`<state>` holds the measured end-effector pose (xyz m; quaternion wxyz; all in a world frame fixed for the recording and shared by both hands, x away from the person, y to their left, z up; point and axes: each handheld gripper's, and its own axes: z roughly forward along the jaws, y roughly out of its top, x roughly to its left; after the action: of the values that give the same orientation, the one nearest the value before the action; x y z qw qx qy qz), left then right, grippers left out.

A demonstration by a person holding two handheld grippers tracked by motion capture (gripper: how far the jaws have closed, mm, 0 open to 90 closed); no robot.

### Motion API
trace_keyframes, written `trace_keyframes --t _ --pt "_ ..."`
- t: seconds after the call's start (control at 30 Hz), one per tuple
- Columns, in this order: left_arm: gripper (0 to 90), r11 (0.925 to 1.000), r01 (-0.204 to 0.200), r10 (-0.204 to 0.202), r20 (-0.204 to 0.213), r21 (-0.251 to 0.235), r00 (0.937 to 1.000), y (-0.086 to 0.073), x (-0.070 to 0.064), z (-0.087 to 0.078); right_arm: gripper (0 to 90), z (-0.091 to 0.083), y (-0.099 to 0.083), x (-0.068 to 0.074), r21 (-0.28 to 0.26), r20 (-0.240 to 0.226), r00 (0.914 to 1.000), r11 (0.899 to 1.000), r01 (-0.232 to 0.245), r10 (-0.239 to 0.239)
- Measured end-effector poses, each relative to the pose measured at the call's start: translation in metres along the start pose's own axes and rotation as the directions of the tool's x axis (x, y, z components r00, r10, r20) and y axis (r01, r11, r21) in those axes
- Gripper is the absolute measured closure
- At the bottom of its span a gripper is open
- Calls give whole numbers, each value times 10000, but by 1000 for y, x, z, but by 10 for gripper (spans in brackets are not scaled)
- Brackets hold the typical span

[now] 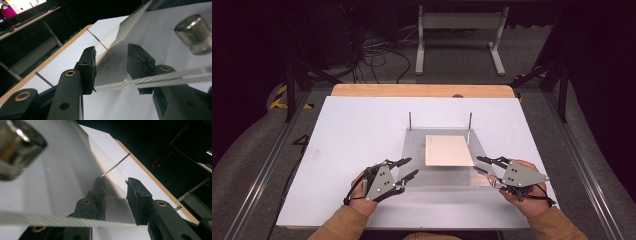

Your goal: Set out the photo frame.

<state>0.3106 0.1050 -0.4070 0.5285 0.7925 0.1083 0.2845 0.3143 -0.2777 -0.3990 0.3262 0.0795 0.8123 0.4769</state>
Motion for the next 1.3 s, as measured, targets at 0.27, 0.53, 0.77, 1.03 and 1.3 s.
trace_keyframes --t 0.27,0.53,0.77,1.03,1.3 --pt "570 9985 50 -69 -350 -547 9994 15 16 3 668 0 15 -18 -179 304 9995 9998 90 -85" --pt "567 9947 47 -114 -644 -1032 9979 34 33 7 658 1 28 -38 -336 726 9966 9986 412 -387" --pt "571 9894 -134 -9 -985 -1448 9951 52 42 6 655 0 41 -52 -530 884 9946 9969 585 -536" --pt "587 9832 -445 256 -1076 -1769 9939 70 47 -8 674 -8 61 -57 -776 460 9982 9961 412 -377" --pt "585 9632 505 -681 -577 -2641 9960 80 56 -26 698 -21 84 -57 -1387 -269 9989 9894 -425 392"
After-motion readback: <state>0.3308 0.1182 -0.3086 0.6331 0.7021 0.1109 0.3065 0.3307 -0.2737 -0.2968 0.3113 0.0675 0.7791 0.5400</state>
